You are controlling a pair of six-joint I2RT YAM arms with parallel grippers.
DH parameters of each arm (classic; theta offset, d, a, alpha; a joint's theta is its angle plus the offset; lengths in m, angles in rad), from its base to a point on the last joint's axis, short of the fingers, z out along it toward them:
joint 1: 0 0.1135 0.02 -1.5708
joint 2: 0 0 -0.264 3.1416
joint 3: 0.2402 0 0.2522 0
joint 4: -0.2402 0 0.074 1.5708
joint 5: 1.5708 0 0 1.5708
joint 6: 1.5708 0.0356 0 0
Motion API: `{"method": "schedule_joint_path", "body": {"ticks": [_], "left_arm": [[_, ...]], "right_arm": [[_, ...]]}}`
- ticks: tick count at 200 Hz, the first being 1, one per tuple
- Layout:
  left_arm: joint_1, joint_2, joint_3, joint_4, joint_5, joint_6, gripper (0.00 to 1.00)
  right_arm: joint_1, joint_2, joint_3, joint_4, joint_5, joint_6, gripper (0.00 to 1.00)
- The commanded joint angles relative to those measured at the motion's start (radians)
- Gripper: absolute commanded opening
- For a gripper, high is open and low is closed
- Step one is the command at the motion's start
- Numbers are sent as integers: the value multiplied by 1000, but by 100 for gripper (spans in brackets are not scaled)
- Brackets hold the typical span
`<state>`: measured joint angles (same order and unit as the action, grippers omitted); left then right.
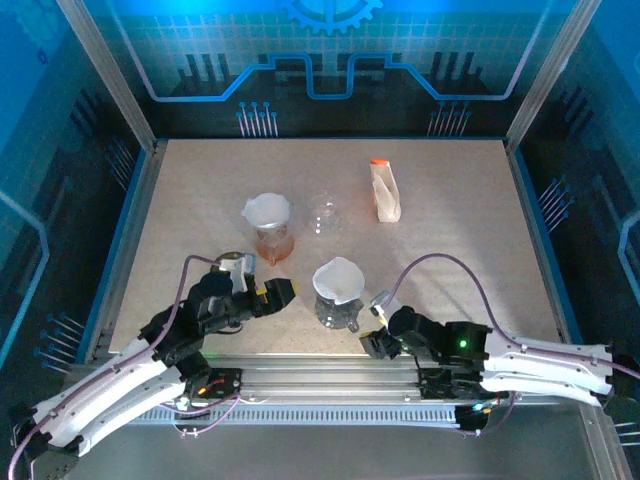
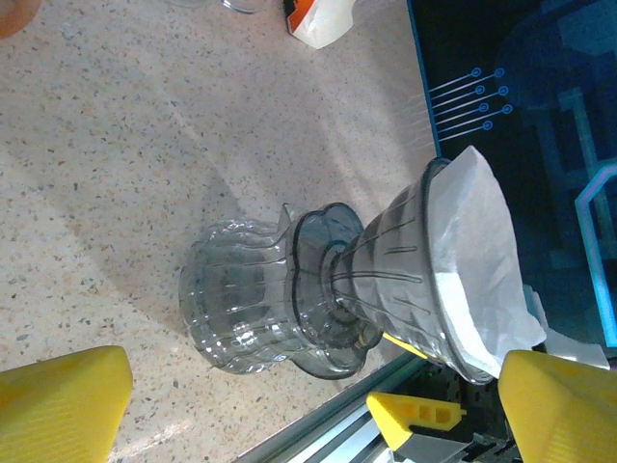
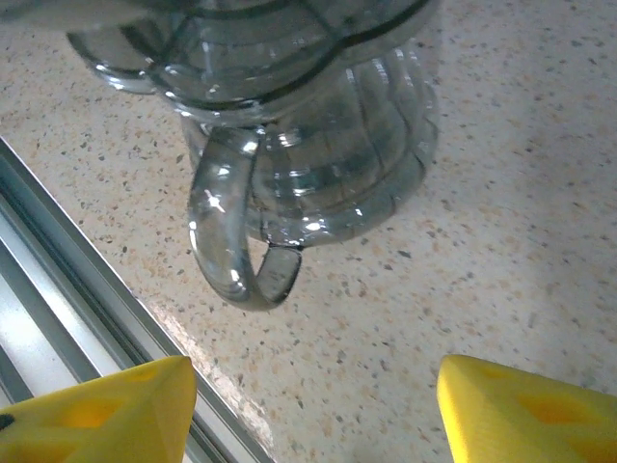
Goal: Place the coffee filter in the dripper
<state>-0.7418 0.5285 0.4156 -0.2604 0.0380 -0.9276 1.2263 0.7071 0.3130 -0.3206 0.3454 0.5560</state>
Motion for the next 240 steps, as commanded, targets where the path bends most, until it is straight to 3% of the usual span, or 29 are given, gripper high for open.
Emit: {"method": "schedule_joint_path", "body": {"ticks": [1,28,113,130,148,167,198,240], "left_arm": [[-6,-12,-16,-14,-18,-23,99],[-7,-12,-23,-14,-19,-27,99],[-6,-5,-40,-1,-15,-41,99],[-6,7,-48,6,-3,-46,87],[-5,47,-35,-25,13,-46,68],[-6,101,-24,-50,40,-38,59],[-23,195,-64,23,95,-69,55],[-101,391,-72,199,82,-100,51]], "right_arm": [[42,29,-46,194,59,-39,68],[64,51,-89,315,68,-75,68],[66,133,-136,457,115,-89,68],[66,147,-137,476,121,-92,67],[65,155,-132,482,128,-95,67],[66,155,-132,479,136,-96,66],[66,142,-144,481,145,-86,65],[69,88,-168,448,152,-60,66]]}}
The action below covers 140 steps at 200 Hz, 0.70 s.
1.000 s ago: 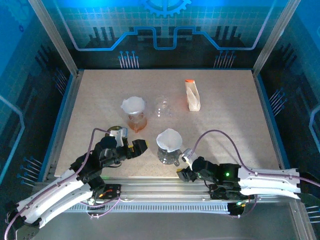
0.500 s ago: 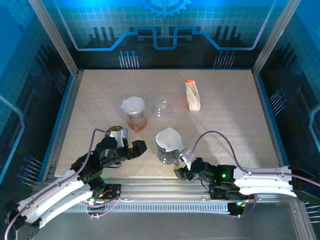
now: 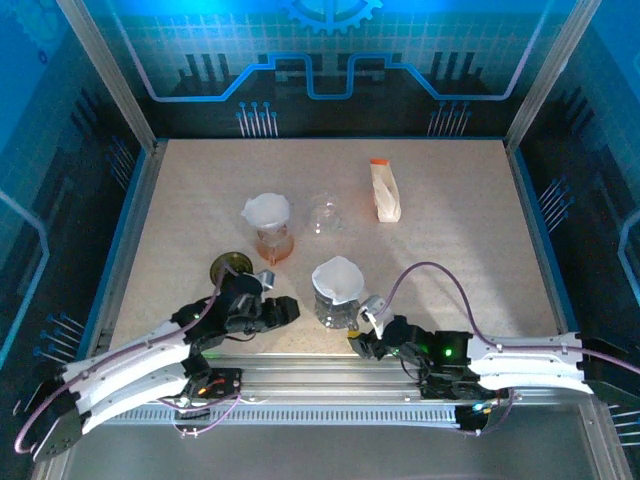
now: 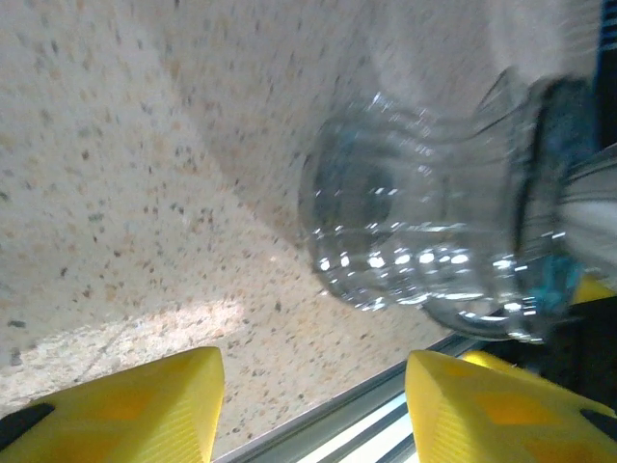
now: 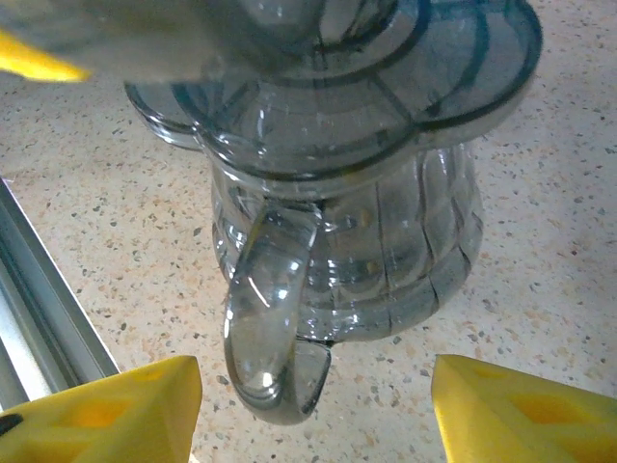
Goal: Place the coffee filter in the dripper
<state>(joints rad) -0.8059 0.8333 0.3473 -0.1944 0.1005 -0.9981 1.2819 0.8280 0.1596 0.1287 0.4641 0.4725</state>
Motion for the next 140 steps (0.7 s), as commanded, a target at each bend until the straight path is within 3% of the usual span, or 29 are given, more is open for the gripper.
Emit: {"method": "schedule_joint_path", "body": {"ticks": [1,77,140], "left_arm": [[-38,91,-4,138,19,-29,51],[-49,404,-1,463,97,-83,45],[-50,499,42,517,111,-82,41]], "right_arm": [[14,-33,-15,-3,34,24,66],[15,-64,-27,-16,32,31,59],[-56,-10,-54,92,-17,31,51]]}}
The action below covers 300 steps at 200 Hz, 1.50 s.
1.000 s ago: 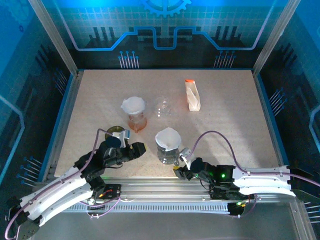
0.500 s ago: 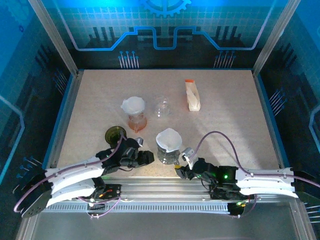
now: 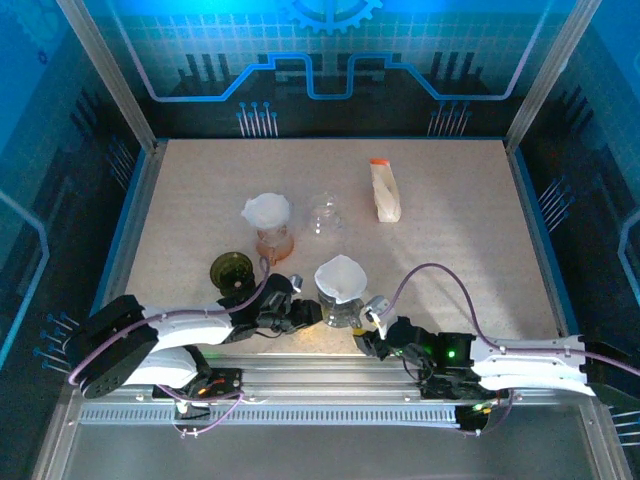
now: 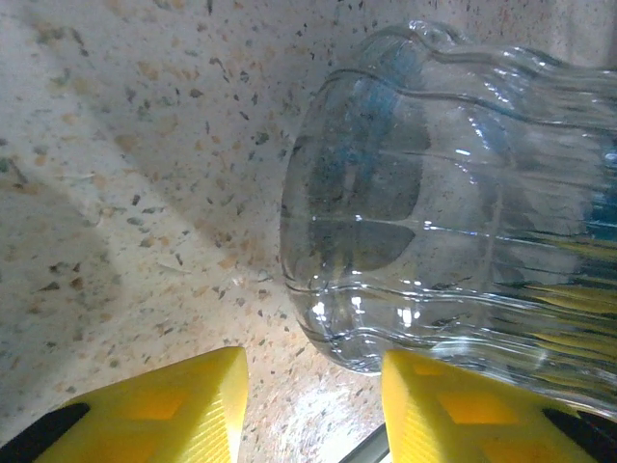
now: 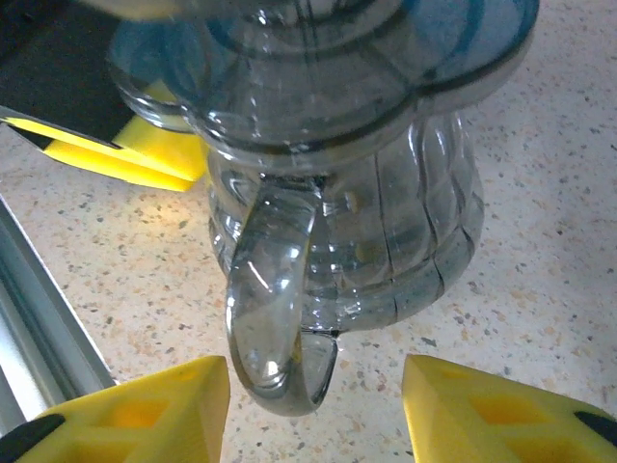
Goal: Place the coffee filter in the dripper
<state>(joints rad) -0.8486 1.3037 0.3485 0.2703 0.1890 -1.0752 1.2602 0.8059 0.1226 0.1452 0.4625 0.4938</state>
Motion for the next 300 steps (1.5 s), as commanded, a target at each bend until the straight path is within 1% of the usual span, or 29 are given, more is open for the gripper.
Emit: {"method": "schedule_joint_path", "body": {"ticks": [1,27,77,120,172,185,189,207,247,300], "left_arm": [[-6,30,42,53,22,-5,41],[-7,77,75,73,20,2,40],[-3,190,159,110,13,22,38],[33,273,215,155,21,23,37],[73,325,270,170,37,32,35],[81,331,277,170,40,32,35],[81,334,279,170,40,32,35],[85,349,286,178,45,31,35],[97,393,309,204,59,20,34],[118,431,362,175,59,31,33]], "right_arm": [[-34,13,-17,77,-16,10,51],[-68,13,-18,83,-21,5,50],[-172,10,-26,109,-58,-3,48],[-255,12,-33,111,-81,-5,46],[-310,29,-37,119,-76,-3,44],[-324,47,-34,119,-71,-3,44],[-328,53,-33,149,-70,-6,44],[-343,89,-28,183,-66,-7,44],[-372,211,-6,281,-54,-16,44],[-413,334,17,386,-45,-24,44]]}}
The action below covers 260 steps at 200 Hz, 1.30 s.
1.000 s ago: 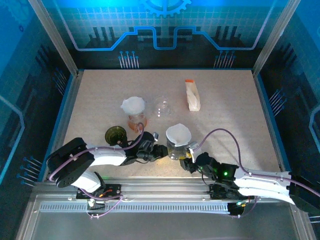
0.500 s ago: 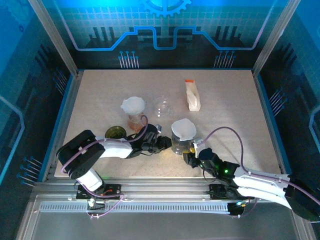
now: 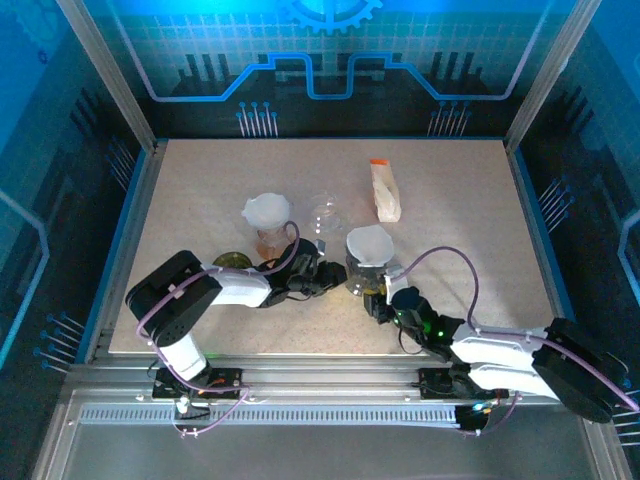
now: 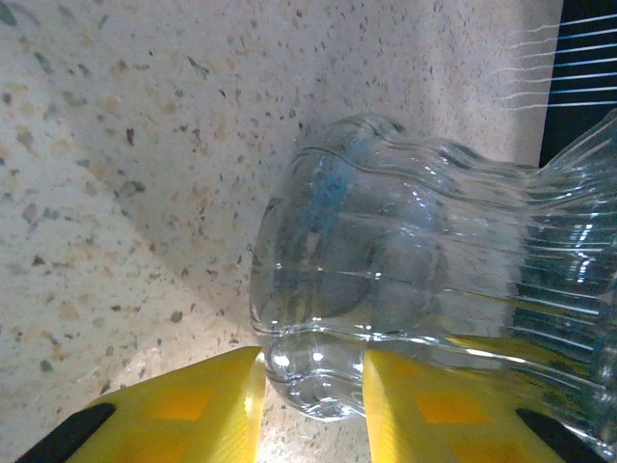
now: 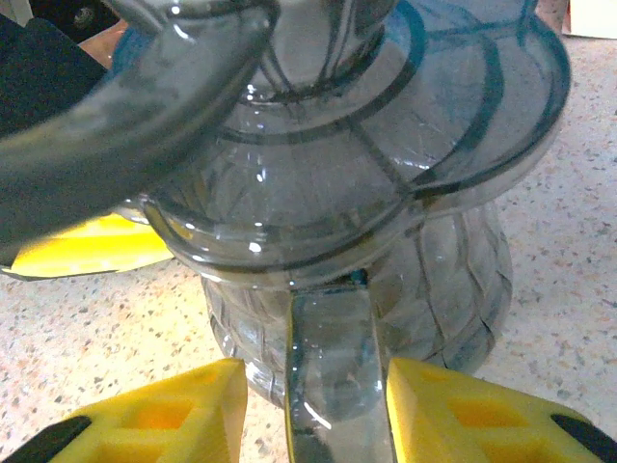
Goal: Place the coffee filter in the dripper
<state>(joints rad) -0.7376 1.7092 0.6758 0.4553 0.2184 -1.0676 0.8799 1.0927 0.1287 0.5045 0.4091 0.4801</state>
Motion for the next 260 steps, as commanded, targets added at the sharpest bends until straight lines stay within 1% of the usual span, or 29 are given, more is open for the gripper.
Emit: {"method": "schedule_joint_path", "body": {"ticks": [1,72,102,125,156,203,229,239,260], "left_arm": [[7,25,35,-10,30,24,33],[44,59,84,-56,16,35,34],[48,57,89,-69,21,33,36],[48,39,63,-66,28,19,37],[45,-6,19,-69,23,7,39],[11,-85,-27,-89,1,-11,39],[-18,-164,-65,-110,-17,-29,40],[-31,-201,-81,-130,-28,-32,40],[-57,-298,-114,-181,-50,-35,42]], "right_arm": [[-34,50,12,29,7,-11,44],[-148,159,42,112,-55,-31,44],[-159,191,48,132,-64,-23,46],[-159,172,31,125,-61,-1,47],[-145,85,19,33,-30,27,48],[-90,-106,17,-212,54,102,53],[-52,-240,13,-386,97,164,57],[-41,-293,0,-403,82,176,58],[-18,-389,14,-529,105,230,59]]}}
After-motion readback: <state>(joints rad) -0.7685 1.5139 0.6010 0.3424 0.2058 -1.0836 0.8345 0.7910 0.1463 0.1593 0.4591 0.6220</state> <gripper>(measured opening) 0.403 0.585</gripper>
